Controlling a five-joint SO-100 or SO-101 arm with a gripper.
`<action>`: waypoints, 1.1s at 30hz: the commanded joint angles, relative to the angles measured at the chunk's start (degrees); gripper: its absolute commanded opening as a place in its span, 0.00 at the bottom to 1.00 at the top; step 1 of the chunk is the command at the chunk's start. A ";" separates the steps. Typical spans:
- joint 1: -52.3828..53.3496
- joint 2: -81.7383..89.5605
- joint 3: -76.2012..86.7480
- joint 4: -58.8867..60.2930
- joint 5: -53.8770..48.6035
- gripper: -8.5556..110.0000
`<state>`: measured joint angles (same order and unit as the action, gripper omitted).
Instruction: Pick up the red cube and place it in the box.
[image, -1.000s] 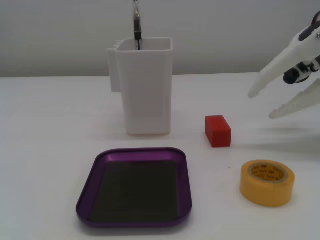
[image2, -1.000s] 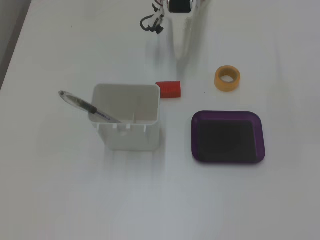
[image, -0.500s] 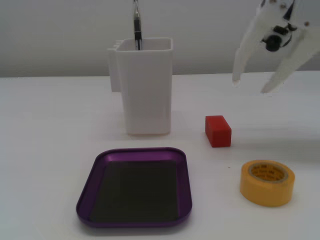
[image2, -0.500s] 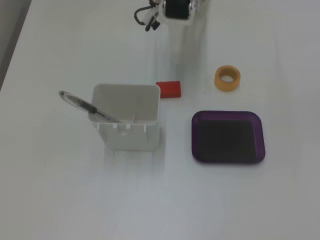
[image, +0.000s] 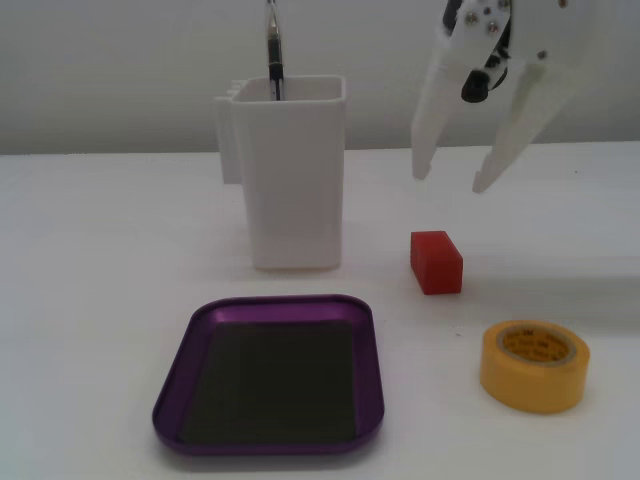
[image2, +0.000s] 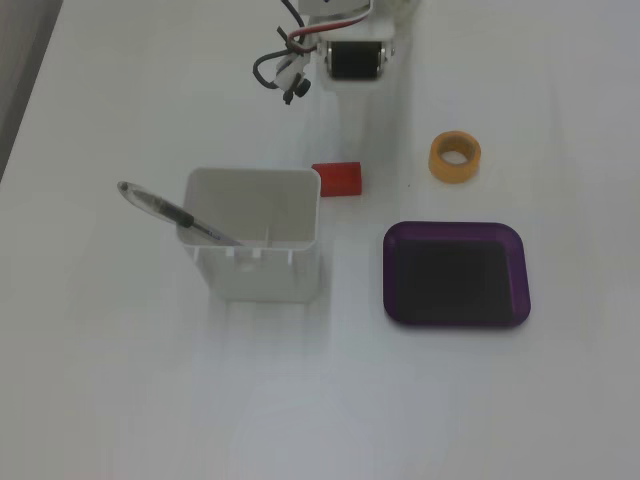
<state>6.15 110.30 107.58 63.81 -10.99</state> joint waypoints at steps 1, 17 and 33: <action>0.09 0.09 -2.20 -0.62 -0.70 0.21; 1.93 -14.41 -2.29 -4.22 -0.79 0.25; 5.80 -19.95 -2.20 -6.24 -3.60 0.23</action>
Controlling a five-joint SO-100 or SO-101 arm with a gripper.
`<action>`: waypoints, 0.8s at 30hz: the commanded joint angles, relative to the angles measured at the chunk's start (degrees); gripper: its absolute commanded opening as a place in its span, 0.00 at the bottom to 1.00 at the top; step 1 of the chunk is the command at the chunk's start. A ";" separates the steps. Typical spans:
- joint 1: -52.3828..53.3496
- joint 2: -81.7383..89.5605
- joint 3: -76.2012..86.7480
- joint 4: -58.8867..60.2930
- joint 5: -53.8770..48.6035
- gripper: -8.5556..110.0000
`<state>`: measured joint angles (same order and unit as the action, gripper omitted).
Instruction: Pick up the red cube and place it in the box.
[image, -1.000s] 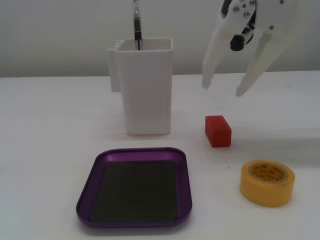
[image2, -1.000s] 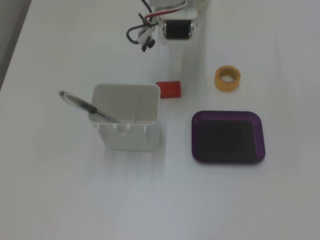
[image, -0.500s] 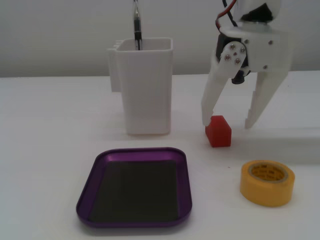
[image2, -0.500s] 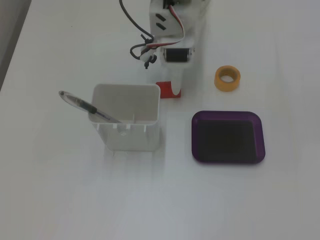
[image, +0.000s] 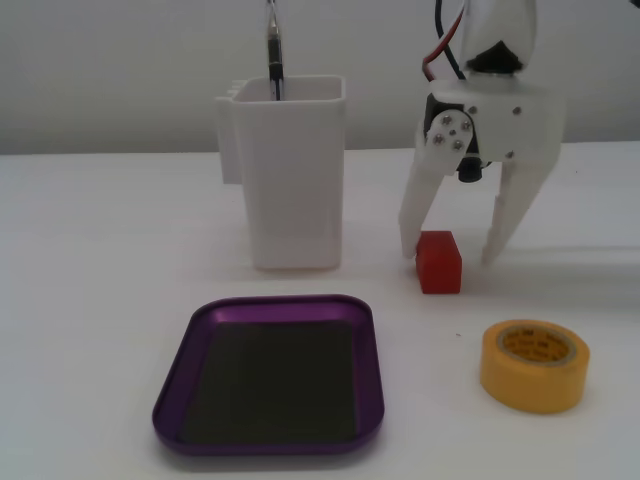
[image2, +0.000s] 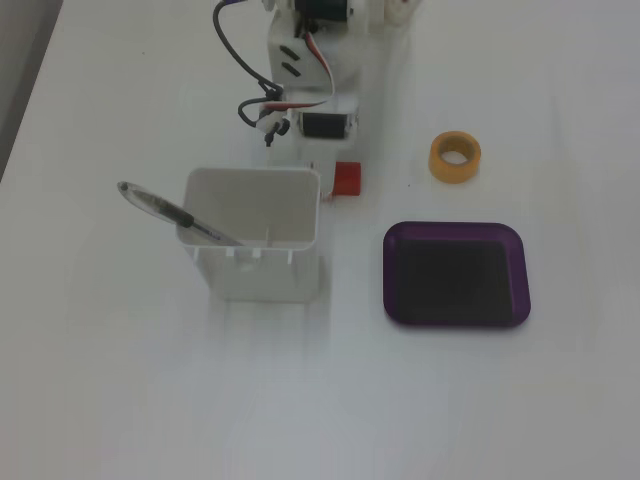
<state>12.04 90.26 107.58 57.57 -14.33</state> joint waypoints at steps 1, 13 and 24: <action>-0.79 0.00 -2.20 0.00 -0.26 0.22; -6.06 0.62 -1.14 -0.53 0.35 0.07; -9.40 11.69 -6.77 14.06 0.62 0.07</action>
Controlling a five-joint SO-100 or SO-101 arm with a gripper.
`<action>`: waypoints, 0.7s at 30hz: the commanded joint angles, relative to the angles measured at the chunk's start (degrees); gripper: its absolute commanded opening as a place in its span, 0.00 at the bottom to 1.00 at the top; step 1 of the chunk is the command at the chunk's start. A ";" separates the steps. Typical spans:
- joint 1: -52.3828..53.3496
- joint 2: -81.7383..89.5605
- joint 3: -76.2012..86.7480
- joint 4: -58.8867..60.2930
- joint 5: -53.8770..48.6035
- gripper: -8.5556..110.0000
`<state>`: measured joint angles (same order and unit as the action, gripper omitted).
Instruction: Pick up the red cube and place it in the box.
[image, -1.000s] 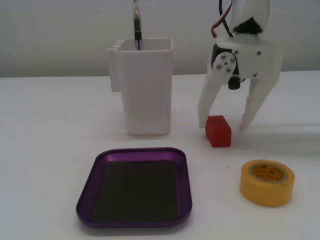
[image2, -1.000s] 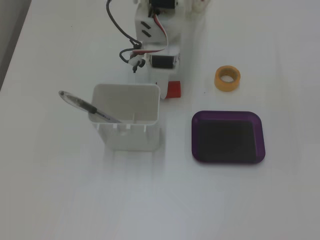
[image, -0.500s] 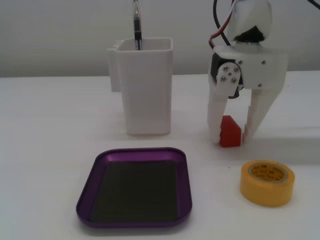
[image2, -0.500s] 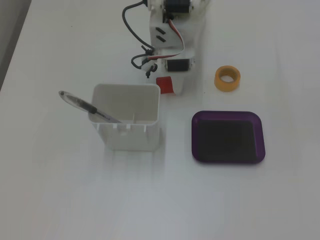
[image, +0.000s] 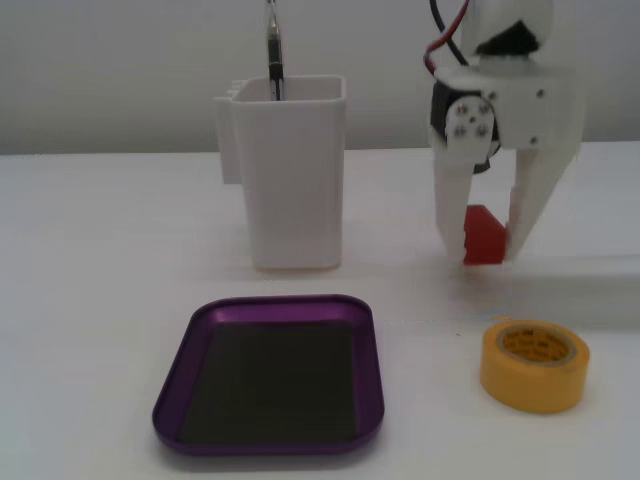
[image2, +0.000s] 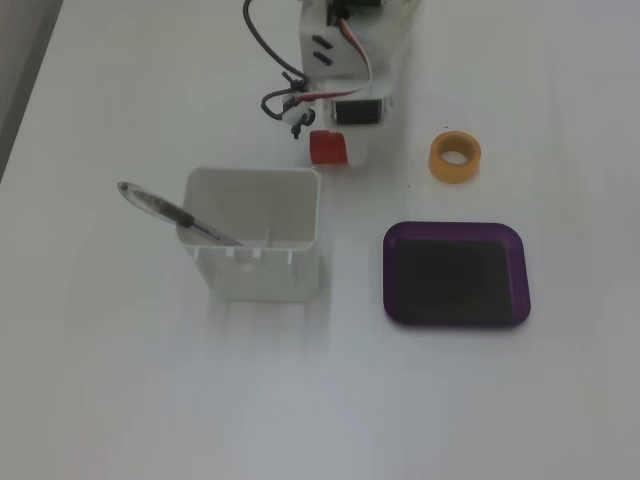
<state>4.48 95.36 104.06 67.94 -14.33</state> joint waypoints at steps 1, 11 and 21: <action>-2.90 8.61 -3.34 4.66 0.62 0.07; -17.49 20.04 -3.43 5.45 15.73 0.07; -22.32 7.65 -9.40 2.11 26.89 0.07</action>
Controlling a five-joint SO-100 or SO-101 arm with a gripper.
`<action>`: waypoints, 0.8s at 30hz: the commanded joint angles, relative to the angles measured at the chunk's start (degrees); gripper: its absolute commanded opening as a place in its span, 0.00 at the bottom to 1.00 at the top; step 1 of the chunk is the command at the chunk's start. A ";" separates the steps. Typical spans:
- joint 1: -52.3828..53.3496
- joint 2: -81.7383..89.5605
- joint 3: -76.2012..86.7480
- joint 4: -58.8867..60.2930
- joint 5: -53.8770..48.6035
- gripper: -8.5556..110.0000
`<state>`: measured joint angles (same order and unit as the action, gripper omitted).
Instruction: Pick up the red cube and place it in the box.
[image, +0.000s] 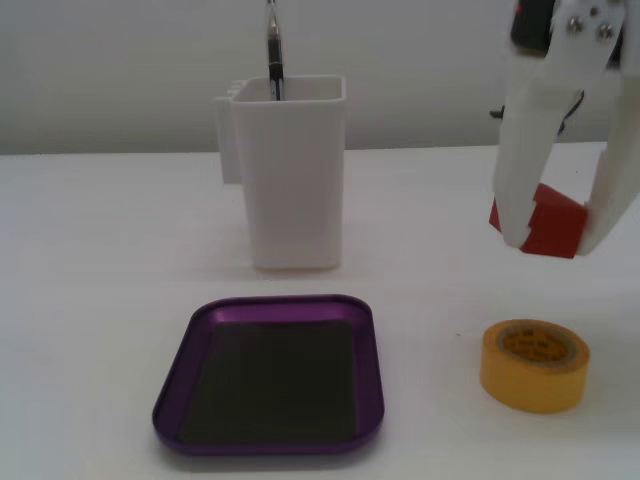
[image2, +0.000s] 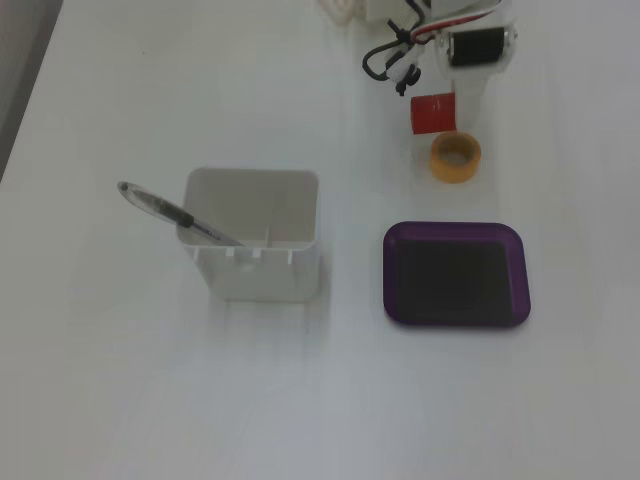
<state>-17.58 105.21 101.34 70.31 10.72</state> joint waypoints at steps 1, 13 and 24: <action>0.00 -3.78 -9.32 -0.18 2.64 0.07; 1.67 -26.72 -37.71 5.80 3.87 0.07; 9.14 -39.99 -51.15 8.44 3.87 0.07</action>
<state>-8.35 65.57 53.96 77.78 14.33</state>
